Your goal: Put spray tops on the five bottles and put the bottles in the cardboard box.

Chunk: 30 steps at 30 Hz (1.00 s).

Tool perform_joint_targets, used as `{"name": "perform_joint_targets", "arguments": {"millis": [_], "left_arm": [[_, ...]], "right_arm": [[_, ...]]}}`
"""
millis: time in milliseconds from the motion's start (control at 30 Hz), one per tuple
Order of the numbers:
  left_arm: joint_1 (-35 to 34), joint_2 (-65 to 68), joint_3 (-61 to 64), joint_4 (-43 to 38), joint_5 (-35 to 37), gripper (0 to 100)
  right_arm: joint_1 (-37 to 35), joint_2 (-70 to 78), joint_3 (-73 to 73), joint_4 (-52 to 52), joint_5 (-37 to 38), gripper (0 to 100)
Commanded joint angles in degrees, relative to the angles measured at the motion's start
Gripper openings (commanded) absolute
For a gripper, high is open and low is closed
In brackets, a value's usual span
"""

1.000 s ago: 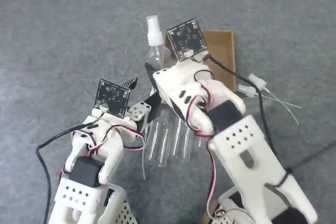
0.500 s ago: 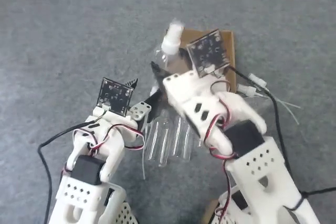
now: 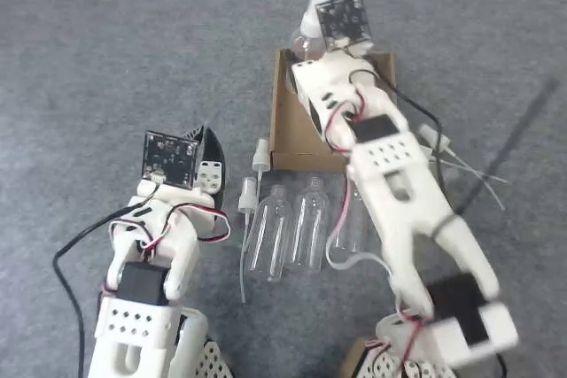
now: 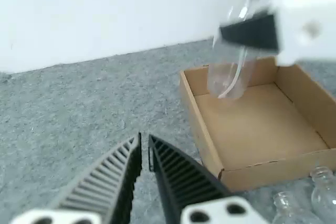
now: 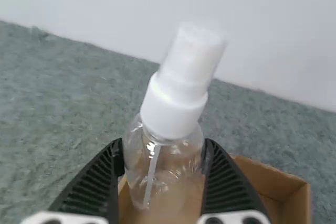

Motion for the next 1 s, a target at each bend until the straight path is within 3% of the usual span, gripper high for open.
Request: {"name": "perform_joint_targets", "arguments": {"millis": [0, 267, 967], "left_arm": [[-0.18, -1.05, -0.4, -1.76, 0.7, 1], [-0.18, -1.05, -0.4, -1.76, 0.7, 1], [-0.18, -1.14, -0.4, -1.76, 0.88, 1]], "right_arm": [[0.75, 8.22, -9.67, -4.26, 0.79, 0.6], [2.15, 19.47, -17.93, -4.79, 0.7, 0.6], [1.8, 29.41, -23.38, -4.88, 0.53, 1.0]]}}
